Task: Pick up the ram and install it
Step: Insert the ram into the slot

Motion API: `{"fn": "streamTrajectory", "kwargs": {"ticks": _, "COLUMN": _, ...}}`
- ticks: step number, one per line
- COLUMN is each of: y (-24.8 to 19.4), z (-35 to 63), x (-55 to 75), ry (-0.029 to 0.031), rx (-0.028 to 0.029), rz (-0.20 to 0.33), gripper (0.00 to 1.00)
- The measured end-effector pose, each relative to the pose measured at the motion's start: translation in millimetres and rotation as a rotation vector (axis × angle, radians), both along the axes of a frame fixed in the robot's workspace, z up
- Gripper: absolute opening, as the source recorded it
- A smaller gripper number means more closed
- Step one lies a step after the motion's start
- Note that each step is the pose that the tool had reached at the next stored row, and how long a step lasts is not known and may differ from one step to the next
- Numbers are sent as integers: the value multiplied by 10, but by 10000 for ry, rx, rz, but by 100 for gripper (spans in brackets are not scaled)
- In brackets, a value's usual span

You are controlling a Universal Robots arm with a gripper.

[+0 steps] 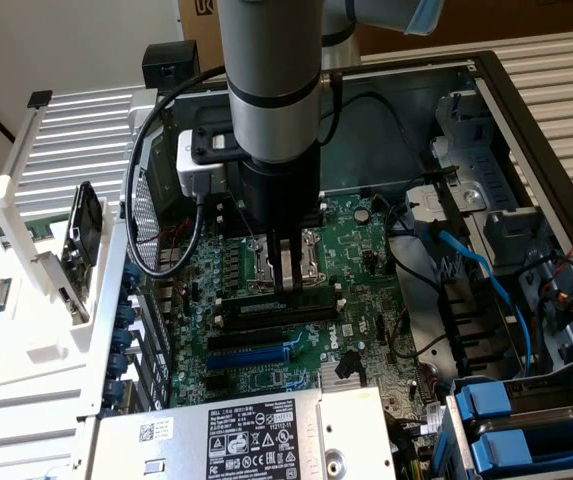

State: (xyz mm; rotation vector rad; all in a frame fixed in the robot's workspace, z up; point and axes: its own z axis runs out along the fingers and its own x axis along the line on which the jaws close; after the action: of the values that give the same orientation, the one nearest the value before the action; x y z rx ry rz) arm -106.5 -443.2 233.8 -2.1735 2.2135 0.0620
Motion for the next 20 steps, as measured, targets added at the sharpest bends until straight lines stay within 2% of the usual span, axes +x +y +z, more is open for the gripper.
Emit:
{"fn": "streamTrajectory", "kwargs": {"ticks": 15, "y": -19, "z": -5, "x": 1, "ry": 0, "rx": 12, "rz": 0, "gripper": 12}}
{"fn": "streamTrajectory", "kwargs": {"ticks": 20, "y": -19, "z": -7, "x": 2, "ry": 0, "rx": 80, "rz": 0, "gripper": 12}}
